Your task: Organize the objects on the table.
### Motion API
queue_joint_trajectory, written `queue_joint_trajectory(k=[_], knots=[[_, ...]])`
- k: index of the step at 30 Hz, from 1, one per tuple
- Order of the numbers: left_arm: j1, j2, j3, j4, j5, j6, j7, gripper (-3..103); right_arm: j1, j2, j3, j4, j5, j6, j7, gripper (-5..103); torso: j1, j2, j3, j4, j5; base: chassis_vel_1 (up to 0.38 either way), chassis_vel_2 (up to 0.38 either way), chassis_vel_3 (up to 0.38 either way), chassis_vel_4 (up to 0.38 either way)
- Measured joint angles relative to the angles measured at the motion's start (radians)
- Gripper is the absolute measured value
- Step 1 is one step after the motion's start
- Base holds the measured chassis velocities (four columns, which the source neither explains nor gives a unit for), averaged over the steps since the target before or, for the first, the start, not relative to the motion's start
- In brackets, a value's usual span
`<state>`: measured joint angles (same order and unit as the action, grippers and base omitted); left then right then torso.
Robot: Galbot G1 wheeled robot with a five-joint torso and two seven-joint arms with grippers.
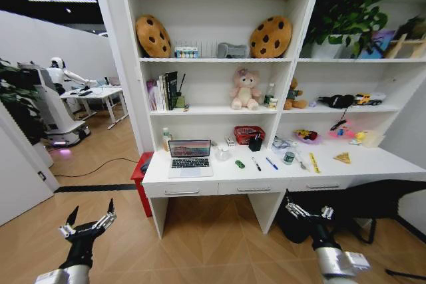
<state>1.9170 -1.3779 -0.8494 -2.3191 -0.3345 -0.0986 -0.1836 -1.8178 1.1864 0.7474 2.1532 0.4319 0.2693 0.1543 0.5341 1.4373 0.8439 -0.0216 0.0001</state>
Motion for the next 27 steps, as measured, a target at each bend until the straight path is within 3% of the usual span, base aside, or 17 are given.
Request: queue_joint_trajectory(k=[27], knots=[[-0.003, -0.011, 0.002, -0.003, 0.002, 0.006, -0.004, 100, 0.035, -0.018, -0.03, -0.009, -0.007, -0.025, 0.013, 100, 0.0, 0.0, 0.0, -0.0001, -0.0001, -0.12, 0.125, 0.121, -0.128]])
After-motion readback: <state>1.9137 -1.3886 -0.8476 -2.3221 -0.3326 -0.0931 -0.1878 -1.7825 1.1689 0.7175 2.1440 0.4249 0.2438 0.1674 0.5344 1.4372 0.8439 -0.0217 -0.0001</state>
